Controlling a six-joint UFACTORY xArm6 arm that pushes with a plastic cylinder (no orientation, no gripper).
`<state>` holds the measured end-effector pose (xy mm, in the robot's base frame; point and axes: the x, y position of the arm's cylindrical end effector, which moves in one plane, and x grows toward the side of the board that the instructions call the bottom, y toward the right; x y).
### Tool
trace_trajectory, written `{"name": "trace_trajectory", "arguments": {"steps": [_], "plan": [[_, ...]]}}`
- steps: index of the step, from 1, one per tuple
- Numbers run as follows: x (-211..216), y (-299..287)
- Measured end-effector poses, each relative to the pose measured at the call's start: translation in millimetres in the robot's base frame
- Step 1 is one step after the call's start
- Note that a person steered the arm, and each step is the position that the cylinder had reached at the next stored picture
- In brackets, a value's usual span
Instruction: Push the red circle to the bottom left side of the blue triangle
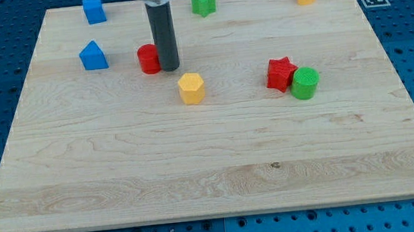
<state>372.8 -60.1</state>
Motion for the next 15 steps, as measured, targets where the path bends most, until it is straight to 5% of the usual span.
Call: {"name": "trace_trajectory", "arguments": {"steps": [2,5,10,15], "plan": [[-42,25],[-32,-29],[28,-23],[14,-46]]}}
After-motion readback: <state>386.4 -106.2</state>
